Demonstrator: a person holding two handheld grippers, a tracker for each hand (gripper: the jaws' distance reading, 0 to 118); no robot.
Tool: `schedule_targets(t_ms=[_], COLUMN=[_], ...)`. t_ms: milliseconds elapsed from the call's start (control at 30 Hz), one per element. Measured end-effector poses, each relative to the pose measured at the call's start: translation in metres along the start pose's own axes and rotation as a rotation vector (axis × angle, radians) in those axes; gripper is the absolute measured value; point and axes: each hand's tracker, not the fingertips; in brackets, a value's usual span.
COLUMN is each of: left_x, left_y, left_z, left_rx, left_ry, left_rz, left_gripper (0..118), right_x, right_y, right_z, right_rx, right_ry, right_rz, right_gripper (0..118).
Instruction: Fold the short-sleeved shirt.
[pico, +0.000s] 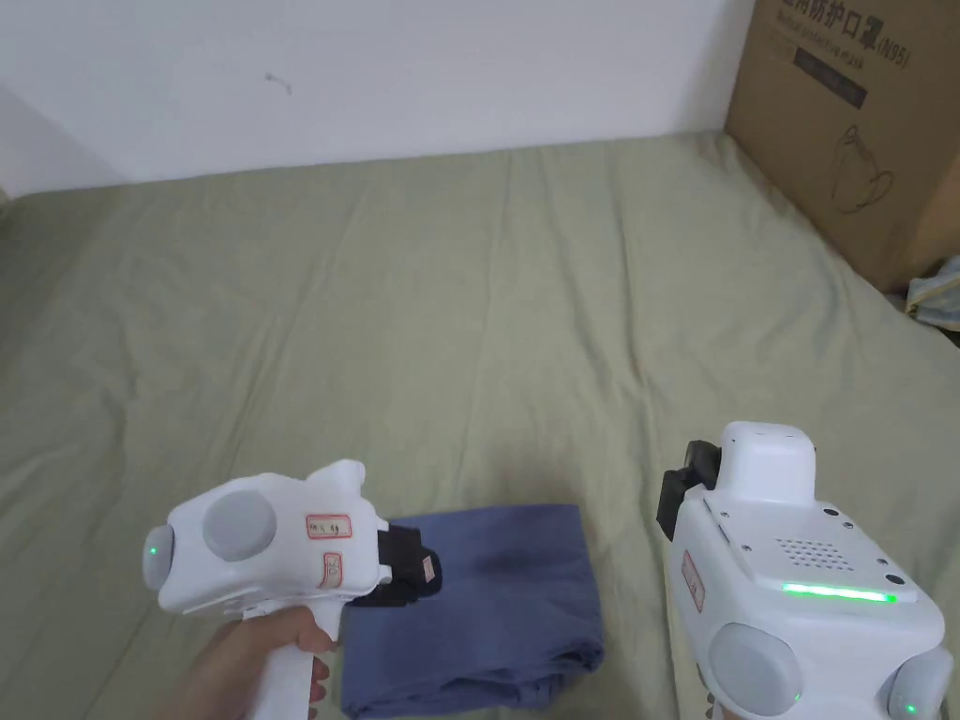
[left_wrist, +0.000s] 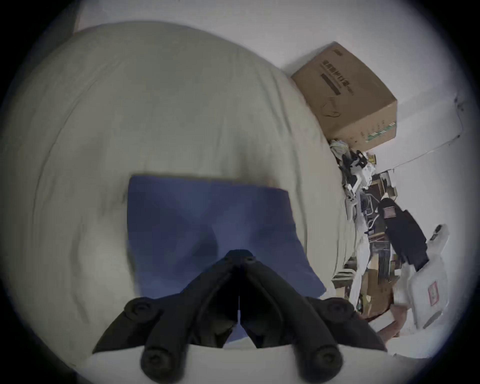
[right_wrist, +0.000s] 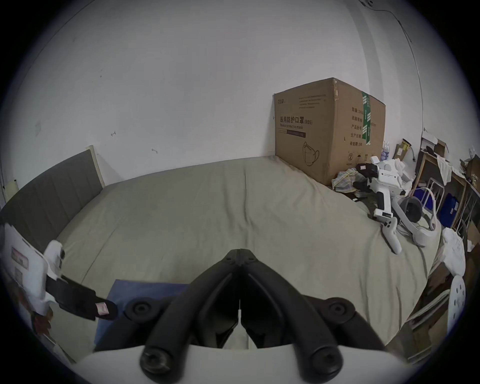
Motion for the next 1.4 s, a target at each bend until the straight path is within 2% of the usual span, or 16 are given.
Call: schedule_targets(t_ms=[133,433,600,667,767,867,933,1033,1133,1167,1200,1333,1400], left_x=[0.011,0.076,0.099,0.109,0.109,0.102,0.097,0.073,0.033,0.017,0.008,-0.044,-0.062], left_y=[-0.015,-0.037,-0.05,-0.058,-0.06,-0.052,-0.043,-0.03,-0.023,-0.024,-0.025,-0.038,-0.047], left_z=[-0.022,-0.088,-0.109,-0.116,-0.11,-0.077,-0.049,-0.003,0.032,0.043,0.049,0.068,0.073], left_rx=[-0.023,-0.16,-0.203,-0.217,-0.204,-0.127,-0.057,-0.001,0.099,0.122,0.129,0.164,0.159], left_ry=[-0.086,-0.072,-0.125,-0.112,-0.107,-0.14,-0.131,-0.126,-0.136,-0.127,-0.126,-0.102,-0.108], left_rz=[0.003,-0.127,-0.144,-0.202,-0.193,-0.194,-0.229,-0.235,-0.142,-0.118,-0.104,-0.006,0.023], left_gripper=[0,0,0,0,0,0,0,0,0,0,0,0,0], right_x=[0.001,0.015,0.026,0.03,0.033,0.03,0.027,0.014,-0.01,-0.021,-0.028,-0.065,-0.081], right_y=[-0.002,-0.003,-0.003,-0.002,0.001,0.006,0.013,0.027,0.038,0.039,0.038,0.018,0.002], right_z=[-0.001,-0.001,0.001,0.002,0.003,0.006,0.008,0.009,-0.003,-0.013,-0.017,-0.047,-0.061], right_rx=[-0.01,-0.023,-0.03,-0.037,-0.044,-0.045,-0.046,-0.07,-0.172,-0.261,-0.29,-0.473,-0.585], right_ry=[0.002,-0.019,-0.04,-0.048,-0.044,-0.036,-0.012,0.08,0.233,0.318,0.351,0.455,0.422], right_rz=[-0.004,-0.011,-0.016,-0.02,-0.028,0.008,0.015,0.031,0.071,0.053,0.037,0.038,0.077], right_gripper=[1,1,1,1,1,1,1,1,1,1,1,1,1])
